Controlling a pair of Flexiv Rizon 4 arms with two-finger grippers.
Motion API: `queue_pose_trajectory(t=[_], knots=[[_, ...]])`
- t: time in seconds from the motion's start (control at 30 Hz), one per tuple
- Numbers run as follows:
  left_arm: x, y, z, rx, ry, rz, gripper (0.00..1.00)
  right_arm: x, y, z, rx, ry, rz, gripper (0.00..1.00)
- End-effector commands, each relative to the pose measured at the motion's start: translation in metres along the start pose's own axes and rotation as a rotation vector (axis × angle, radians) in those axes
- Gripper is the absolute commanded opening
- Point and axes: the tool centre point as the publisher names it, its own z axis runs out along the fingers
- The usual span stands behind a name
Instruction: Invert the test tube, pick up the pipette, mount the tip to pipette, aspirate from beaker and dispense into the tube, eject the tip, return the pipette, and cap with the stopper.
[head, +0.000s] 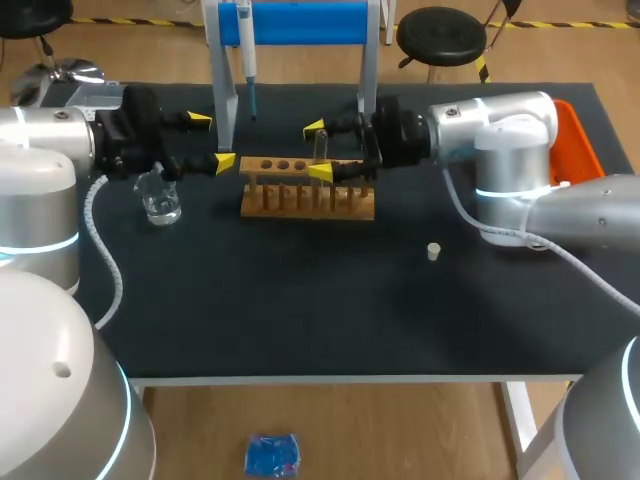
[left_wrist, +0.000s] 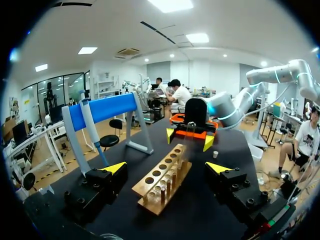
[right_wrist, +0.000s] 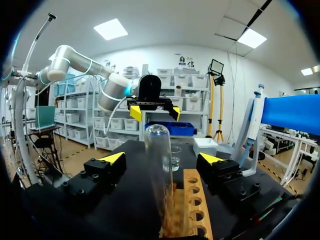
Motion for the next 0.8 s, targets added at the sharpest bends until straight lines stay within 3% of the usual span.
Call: queue_pose_trajectory(t=[0.03, 0.07, 0.1, 0.13, 0.17, 0.8], knots=[[-0.0004, 0.0004, 0.0007, 0.0, 0.0, 0.001, 1.0, -0.0002, -0.0017, 0.0007, -0.007, -0.008, 0.001, 0.42], [-0.0004, 0.0004, 0.0007, 0.0, 0.0, 0.001, 1.0, -0.0002, -0.0024, 0.0003, -0.007, -0.009, 0.002, 0.4], [-0.0004, 0.0004, 0.0007, 0.0, 0.0, 0.001, 1.0, -0.0001, -0.0029, 0.0, -0.008, -0.011, 0.003, 0.27], [-0.0004, 0.0004, 0.0007, 0.0, 0.0, 0.001, 1.0, 0.0002, -0.0035, -0.0003, -0.009, -0.013, 0.004, 0.24], [-0.0004, 0.0004, 0.0007, 0.0, 0.0, 0.001, 1.0, 0.0003, -0.0039, -0.0005, -0.009, -0.014, 0.005, 0.0], [-0.0004, 0.0004, 0.0007, 0.0, 0.0, 0.001, 1.0, -0.0055, 0.0038, -0.0052, 0.01, -0.029, 0.004, 0.0]])
